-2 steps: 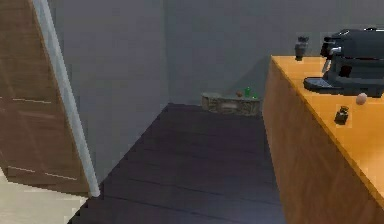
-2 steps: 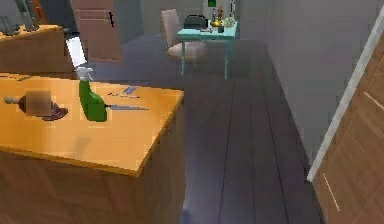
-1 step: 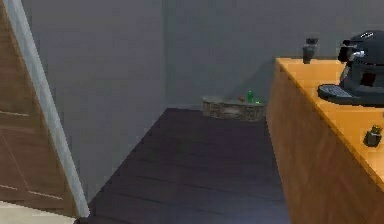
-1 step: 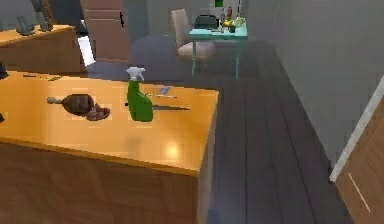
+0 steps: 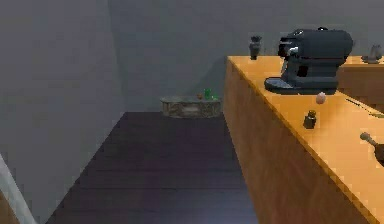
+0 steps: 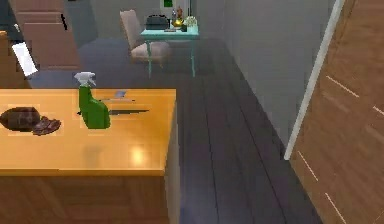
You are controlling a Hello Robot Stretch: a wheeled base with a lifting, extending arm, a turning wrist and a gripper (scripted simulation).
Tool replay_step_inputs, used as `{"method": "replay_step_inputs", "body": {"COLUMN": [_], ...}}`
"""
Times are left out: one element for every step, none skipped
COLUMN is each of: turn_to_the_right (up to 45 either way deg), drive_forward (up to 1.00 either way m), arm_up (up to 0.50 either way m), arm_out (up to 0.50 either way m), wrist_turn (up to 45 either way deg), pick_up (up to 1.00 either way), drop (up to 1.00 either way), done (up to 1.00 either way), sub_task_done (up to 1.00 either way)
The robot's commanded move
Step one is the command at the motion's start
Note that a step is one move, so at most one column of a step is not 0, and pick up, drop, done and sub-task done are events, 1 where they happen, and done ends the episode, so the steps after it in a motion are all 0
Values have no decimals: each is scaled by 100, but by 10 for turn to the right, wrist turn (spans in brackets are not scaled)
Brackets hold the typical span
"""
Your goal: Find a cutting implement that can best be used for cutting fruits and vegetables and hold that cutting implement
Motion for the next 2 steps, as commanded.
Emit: {"method": "replay_step_inputs", "body": {"turn_to_the_right": [0,90], "drive_forward": [55,0], "arm_up": [0,0], "arm_out": [0,0], "wrist_turn": [0,0], "pick_up": [0,0], "drop": [0,0], "done": [0,0], "sub_task_done": [0,0]}}
